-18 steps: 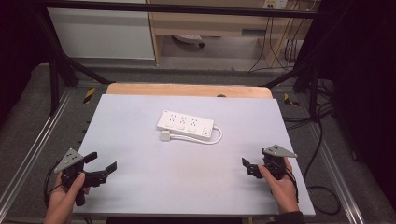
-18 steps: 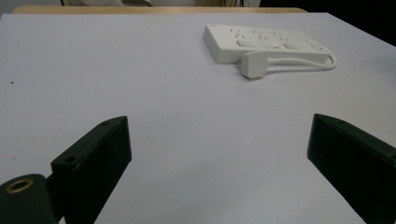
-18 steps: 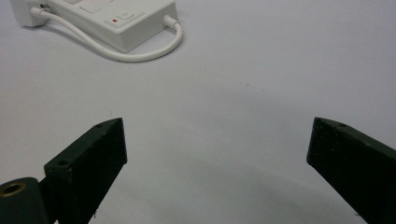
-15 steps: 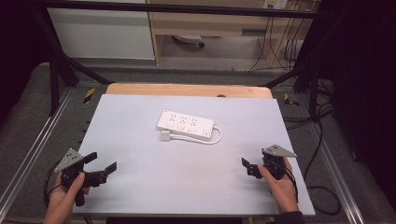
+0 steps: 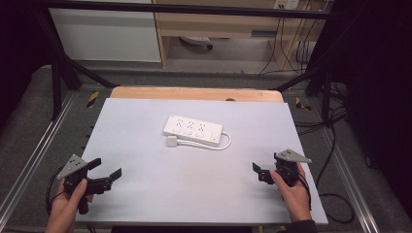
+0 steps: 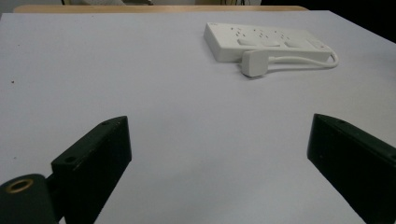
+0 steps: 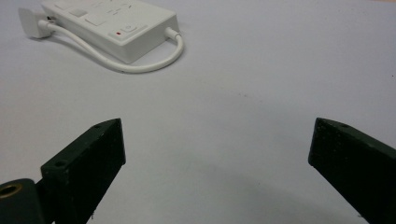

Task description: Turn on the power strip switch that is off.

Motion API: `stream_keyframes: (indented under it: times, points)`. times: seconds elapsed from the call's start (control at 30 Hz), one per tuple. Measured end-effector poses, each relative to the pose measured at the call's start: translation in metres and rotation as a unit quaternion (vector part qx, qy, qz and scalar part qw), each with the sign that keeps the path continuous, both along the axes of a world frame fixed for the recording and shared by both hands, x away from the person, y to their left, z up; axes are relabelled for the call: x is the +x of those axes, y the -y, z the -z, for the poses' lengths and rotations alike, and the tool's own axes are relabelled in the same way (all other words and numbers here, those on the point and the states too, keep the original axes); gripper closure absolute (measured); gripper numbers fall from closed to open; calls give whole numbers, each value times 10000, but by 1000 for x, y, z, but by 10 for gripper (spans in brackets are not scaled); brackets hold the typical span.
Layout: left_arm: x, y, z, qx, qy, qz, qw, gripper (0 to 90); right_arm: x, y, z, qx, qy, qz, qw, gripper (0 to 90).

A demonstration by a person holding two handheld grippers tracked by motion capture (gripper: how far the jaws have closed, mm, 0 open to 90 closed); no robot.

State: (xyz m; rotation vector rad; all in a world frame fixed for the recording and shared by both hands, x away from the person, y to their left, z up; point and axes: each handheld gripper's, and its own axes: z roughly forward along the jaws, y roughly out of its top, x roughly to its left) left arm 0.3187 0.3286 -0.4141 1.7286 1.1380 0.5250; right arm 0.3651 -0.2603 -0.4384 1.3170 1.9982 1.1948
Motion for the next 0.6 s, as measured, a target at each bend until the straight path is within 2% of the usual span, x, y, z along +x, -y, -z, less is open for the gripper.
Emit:
stream_keyframes:
  times: [0.23,0.6]
  points:
    - [-1,1,0,4,1,58,10000,62,-2,-2,-8,53,-84,-95,9999,40]
    - [0,2,1,74,-54,98,9999,59,-4,-2,-14,204,75,-89,9997,39]
